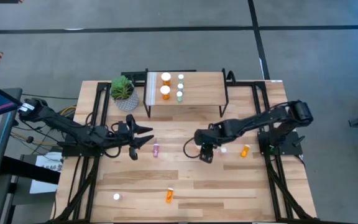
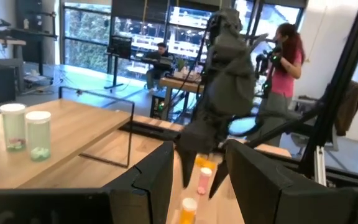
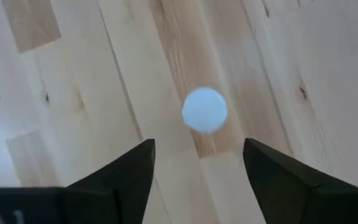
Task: Pick and place medicine bottles onto shelf by color
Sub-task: Put the small orange pill bottle on the shelf
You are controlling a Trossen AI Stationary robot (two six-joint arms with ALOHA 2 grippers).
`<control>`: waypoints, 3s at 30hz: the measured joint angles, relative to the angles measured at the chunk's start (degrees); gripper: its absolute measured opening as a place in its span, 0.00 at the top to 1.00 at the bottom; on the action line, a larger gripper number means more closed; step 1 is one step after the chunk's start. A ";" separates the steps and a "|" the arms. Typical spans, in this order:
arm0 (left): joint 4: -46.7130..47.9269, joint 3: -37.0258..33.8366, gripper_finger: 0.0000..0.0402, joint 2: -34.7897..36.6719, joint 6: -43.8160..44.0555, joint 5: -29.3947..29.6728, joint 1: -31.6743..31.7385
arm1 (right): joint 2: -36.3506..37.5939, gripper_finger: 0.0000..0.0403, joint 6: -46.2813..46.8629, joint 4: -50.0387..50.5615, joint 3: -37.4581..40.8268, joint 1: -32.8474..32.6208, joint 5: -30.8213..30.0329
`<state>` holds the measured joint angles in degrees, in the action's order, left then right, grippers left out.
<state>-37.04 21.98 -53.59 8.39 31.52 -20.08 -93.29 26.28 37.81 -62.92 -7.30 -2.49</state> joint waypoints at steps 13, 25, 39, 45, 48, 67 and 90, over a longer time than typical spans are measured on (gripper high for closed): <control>-1.44 0.00 0.65 -0.82 -0.37 -0.23 0.04 | -3.70 0.33 -2.84 -4.52 0.00 4.56 1.15; -1.51 0.00 0.65 -0.82 -0.37 -0.84 0.04 | -4.64 0.39 -2.99 -4.75 0.00 4.71 1.17; -1.48 0.00 0.65 -0.82 -0.33 -0.88 0.04 | -4.18 0.65 -2.81 -3.59 0.00 4.71 1.19; -1.48 0.00 0.65 -0.82 -0.31 -0.88 0.04 | -3.39 0.68 -2.84 -2.19 -1.13 4.92 2.30; -1.48 0.00 0.65 -0.82 -0.29 -0.85 0.04 | -3.42 0.66 -3.97 2.70 -4.70 5.21 2.44; -1.44 0.00 0.65 -0.82 -1.49 -1.12 0.04 | -3.37 0.64 -18.22 19.06 -37.68 26.61 0.40; 3.48 0.00 0.65 -0.80 -1.00 -1.74 4.14 | -19.38 0.63 -22.47 24.52 -52.46 42.79 5.45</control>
<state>-33.56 21.98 -54.39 7.39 29.78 -15.93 -112.67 3.81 62.33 -115.37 35.49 2.96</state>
